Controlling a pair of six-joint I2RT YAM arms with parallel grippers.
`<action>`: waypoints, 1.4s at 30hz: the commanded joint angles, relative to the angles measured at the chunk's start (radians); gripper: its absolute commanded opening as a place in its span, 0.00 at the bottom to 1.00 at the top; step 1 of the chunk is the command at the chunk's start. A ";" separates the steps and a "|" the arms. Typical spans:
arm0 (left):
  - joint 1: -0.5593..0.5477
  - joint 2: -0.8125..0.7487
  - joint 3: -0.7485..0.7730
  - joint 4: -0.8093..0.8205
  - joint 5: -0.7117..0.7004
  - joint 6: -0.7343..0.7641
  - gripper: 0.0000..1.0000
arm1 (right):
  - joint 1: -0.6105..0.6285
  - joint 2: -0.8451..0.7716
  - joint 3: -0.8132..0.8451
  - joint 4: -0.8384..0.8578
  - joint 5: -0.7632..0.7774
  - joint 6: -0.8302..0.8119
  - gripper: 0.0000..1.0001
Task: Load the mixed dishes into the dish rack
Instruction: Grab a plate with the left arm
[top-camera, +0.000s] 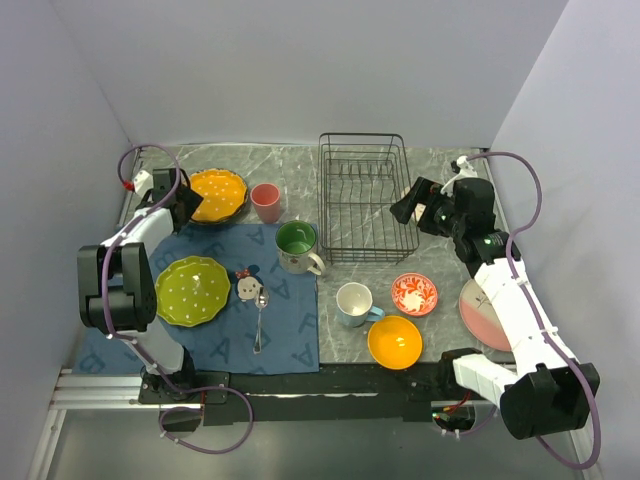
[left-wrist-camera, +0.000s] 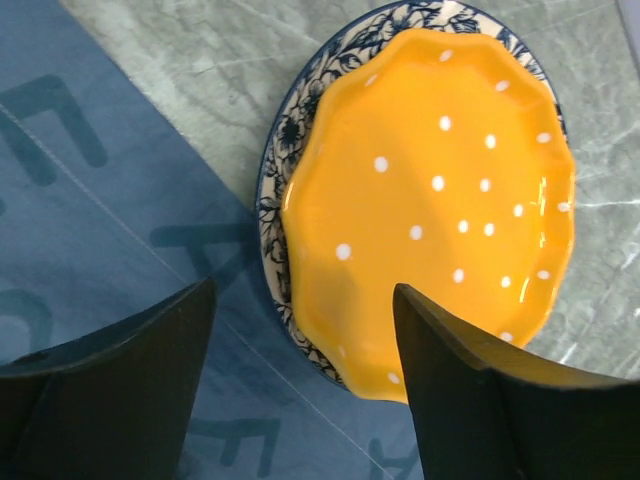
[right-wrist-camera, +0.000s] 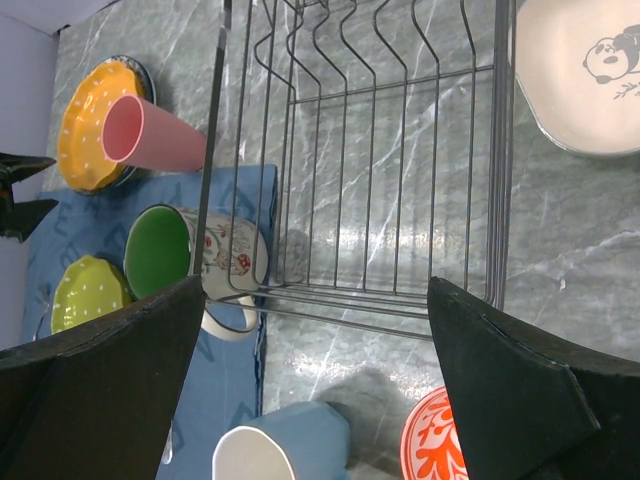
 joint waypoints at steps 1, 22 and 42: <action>0.012 -0.031 0.017 0.052 0.053 -0.003 0.73 | 0.007 0.003 0.018 0.002 0.014 0.009 1.00; 0.018 0.047 -0.014 0.104 0.097 -0.020 0.57 | 0.007 0.015 0.023 -0.020 0.040 0.014 0.99; 0.021 0.113 -0.006 0.109 0.099 -0.014 0.29 | 0.007 0.012 0.018 -0.026 0.048 0.023 0.99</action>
